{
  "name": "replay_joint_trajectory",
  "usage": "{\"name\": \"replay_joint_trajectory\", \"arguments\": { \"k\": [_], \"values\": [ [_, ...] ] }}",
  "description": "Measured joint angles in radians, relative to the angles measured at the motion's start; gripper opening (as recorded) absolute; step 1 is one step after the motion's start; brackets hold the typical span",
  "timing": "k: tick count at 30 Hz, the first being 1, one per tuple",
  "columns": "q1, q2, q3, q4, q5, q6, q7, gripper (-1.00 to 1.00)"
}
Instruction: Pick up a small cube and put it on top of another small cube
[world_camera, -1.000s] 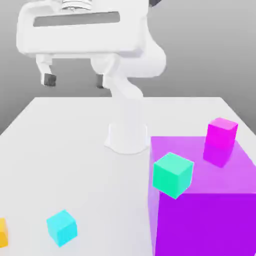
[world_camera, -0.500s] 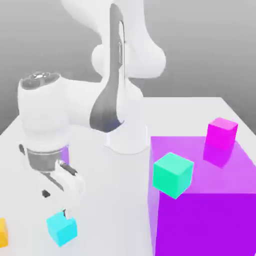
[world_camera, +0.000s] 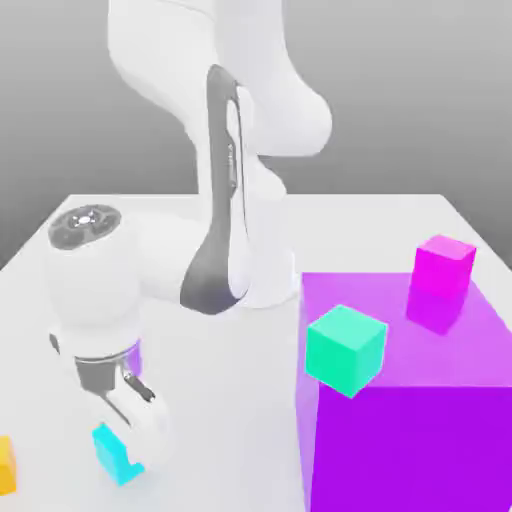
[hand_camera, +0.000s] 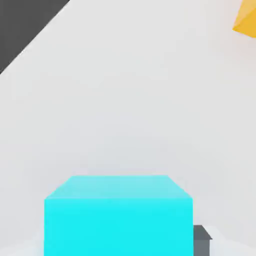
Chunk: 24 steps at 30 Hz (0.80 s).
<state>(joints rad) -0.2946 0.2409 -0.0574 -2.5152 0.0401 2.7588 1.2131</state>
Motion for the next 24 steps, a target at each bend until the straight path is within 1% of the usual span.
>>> {"name": "replay_joint_trajectory", "arguments": {
  "k": [4,7,9,11,16,20,21,22,24],
  "values": [
    [0.034,-0.124,0.076,0.073,0.078,-0.112,-0.071,-1.00],
    [0.140,-0.231,0.136,0.132,0.166,-0.217,-0.158,-1.00],
    [0.214,-0.303,0.152,0.172,0.229,-0.289,-0.219,-1.00],
    [0.263,-0.375,0.176,0.185,0.251,-0.369,-0.258,-1.00],
    [0.389,-0.555,0.274,0.184,0.260,-0.579,-0.331,-1.00],
    [0.471,-0.687,0.371,0.129,0.185,-0.749,-0.340,-1.00],
    [0.473,-0.698,0.389,0.106,0.161,-0.762,-0.333,-1.00],
    [0.474,-0.696,0.402,0.081,0.150,-0.748,-0.328,-1.00],
    [0.473,-0.674,0.421,0.028,0.143,-0.682,-0.324,-1.00]
  ]
}}
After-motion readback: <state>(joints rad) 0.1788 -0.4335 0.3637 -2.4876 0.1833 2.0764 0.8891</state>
